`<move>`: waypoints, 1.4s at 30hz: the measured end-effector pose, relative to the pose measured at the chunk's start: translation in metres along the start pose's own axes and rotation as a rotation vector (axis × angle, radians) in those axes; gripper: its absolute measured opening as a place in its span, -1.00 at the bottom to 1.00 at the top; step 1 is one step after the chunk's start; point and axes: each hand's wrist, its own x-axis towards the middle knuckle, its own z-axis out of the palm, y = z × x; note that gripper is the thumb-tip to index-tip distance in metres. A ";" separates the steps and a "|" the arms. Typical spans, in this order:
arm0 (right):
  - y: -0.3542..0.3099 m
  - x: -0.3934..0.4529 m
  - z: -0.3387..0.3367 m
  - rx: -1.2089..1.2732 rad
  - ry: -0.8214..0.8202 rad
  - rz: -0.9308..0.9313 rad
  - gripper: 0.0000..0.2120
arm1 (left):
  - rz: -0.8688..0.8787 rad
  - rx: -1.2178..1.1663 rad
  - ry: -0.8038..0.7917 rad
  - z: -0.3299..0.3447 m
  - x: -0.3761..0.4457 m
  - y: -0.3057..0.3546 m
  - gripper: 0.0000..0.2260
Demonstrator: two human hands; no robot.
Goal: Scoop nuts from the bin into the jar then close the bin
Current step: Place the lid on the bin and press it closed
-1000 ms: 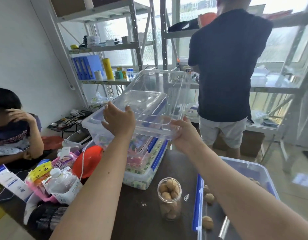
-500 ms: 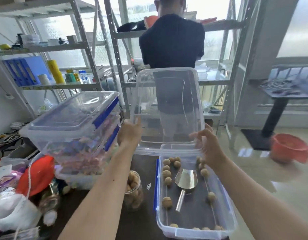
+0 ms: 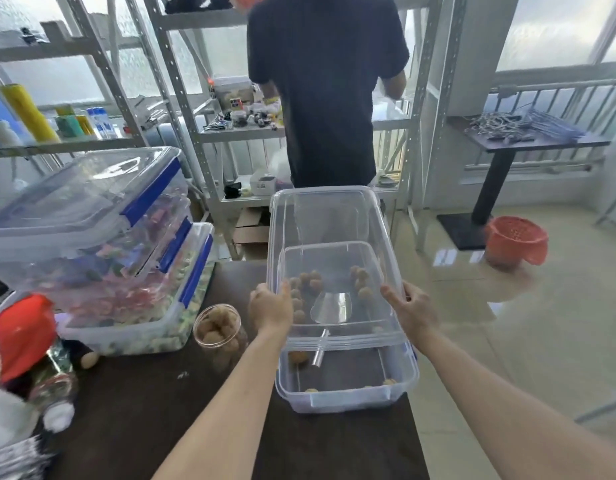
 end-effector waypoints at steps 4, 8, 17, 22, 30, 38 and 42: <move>0.019 -0.014 0.000 -0.185 -0.002 0.033 -0.39 | -0.021 0.071 -0.007 0.007 -0.015 -0.020 -0.54; 0.030 -0.033 -0.001 -0.307 -0.025 0.059 -0.53 | -0.062 0.155 -0.036 0.011 -0.029 -0.038 -0.54; 0.051 -0.050 -0.007 -0.418 -0.122 0.110 -0.52 | -0.124 0.210 -0.079 0.020 -0.051 -0.061 -0.53; 0.049 -0.046 -0.006 -0.415 -0.134 0.114 -0.48 | -0.136 0.214 -0.083 0.018 -0.052 -0.060 -0.53; 0.065 -0.027 0.000 -0.247 -0.206 0.209 -0.17 | -0.184 0.208 -0.134 0.019 -0.040 -0.057 -0.48; 0.048 -0.028 -0.001 -0.274 -0.252 0.271 -0.54 | -0.180 0.216 -0.163 0.016 -0.039 -0.057 -0.55; 0.048 -0.026 0.002 -0.291 -0.256 0.259 -0.53 | -0.162 0.216 -0.171 0.019 -0.040 -0.057 -0.54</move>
